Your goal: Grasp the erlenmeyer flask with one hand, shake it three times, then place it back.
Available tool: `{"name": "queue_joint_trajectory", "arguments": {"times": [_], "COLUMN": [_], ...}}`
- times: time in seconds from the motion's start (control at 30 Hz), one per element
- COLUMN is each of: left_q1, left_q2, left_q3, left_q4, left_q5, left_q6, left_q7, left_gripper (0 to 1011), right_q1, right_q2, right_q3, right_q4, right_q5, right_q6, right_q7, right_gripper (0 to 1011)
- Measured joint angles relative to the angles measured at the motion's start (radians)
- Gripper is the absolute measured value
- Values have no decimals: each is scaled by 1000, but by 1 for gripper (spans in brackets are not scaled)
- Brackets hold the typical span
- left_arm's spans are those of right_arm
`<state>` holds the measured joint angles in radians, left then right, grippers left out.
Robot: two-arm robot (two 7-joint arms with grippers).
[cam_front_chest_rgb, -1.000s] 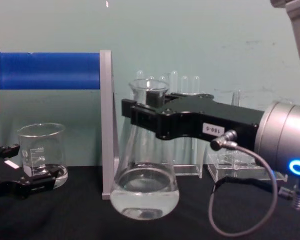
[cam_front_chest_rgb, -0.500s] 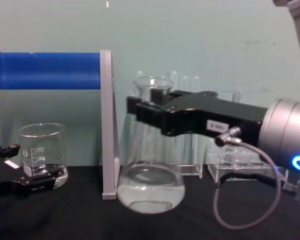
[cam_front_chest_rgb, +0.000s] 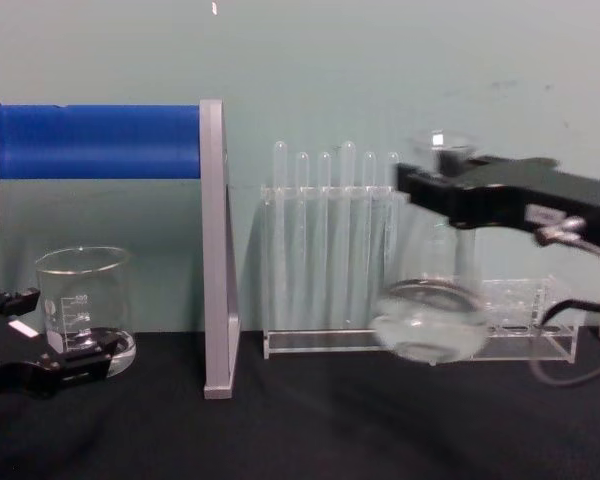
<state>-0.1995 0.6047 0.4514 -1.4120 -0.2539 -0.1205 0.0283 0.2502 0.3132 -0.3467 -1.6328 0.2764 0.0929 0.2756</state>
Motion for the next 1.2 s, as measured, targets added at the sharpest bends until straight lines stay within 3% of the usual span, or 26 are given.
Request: {"name": "queue_joint_trajectory", "arguments": {"times": [0.27,0.57,0.9,1.2], "left_q1": [0,0,0,0], "left_q2": [0,0,0,0], "left_q3": [0,0,0,0], "left_q4": [0,0,0,0], "left_q5": [0,0,0,0], "left_q6": [0,0,0,0], "left_q7": [0,0,0,0], "left_gripper": [1001,1001,1001,1001], "right_q1": [-4,-14,-17,-19], "right_q2": [6,4,-18,-40], "right_q3": [90,157,179,141], "right_q4": [24,41,43,33], "right_q5": [-30,-55,-71,-74], "right_q6": [-1,-1,2,9], "right_q7": [-61,-96,-87,-36], "right_gripper": [450,450,450,450]}}
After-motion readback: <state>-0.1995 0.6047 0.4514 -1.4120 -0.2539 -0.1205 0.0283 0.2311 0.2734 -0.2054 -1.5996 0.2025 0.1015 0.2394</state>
